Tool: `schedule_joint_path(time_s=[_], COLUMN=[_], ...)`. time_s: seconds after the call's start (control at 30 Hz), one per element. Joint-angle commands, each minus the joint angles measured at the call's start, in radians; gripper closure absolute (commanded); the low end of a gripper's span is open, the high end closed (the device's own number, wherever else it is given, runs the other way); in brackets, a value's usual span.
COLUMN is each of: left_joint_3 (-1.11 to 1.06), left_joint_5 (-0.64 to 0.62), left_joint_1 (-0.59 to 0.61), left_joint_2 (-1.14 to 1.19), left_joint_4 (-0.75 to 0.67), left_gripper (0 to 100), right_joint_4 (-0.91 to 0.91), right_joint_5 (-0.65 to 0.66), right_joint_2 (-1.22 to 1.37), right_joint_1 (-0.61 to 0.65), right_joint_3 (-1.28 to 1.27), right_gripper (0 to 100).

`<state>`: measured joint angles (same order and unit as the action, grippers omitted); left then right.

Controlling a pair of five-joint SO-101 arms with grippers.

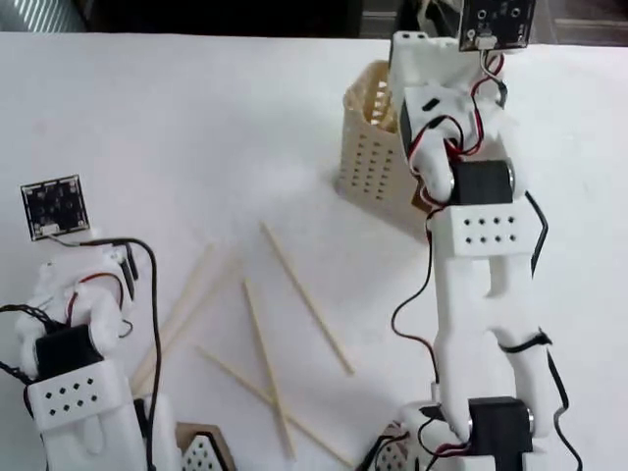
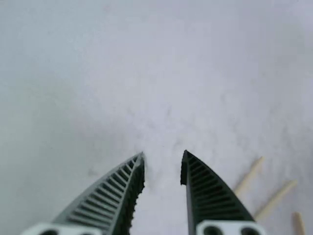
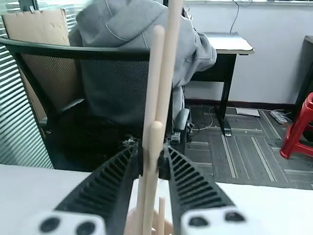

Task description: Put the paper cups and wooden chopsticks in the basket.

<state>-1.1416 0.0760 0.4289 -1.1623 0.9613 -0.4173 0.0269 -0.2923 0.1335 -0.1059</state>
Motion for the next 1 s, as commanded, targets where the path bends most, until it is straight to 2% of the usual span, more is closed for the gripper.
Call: schedule_joint_path(time_s=[0.0, 0.27, 0.47, 0.77, 0.97], left_joint_3=[0.005, 0.005, 0.005, 0.005, 0.003], left_joint_5=[-0.003, -0.003, -0.003, -0.003, -0.003], left_joint_1=[0.005, 0.005, 0.004, 0.002, 0.004], left_joint_2=[-0.016, -0.016, -0.016, -0.016, -0.016], left_joint_4=[-0.020, -0.018, -0.018, -0.018, -0.018], left_gripper=[86, 86, 86, 86, 86], right_joint_4=[0.044, 0.035, -0.054, -0.524, -0.811], right_joint_5=[0.002, 0.009, 0.009, 0.009, 0.011], right_joint_2=[-0.008, -0.001, -0.012, -0.012, -0.012], right_joint_1=[-0.019, 0.008, 0.016, 0.033, 0.107], right_joint_3=[-0.040, -0.215, -0.163, 0.322, 0.439], right_gripper=[98.1, 97.2, 83.2, 90.5, 94.6])
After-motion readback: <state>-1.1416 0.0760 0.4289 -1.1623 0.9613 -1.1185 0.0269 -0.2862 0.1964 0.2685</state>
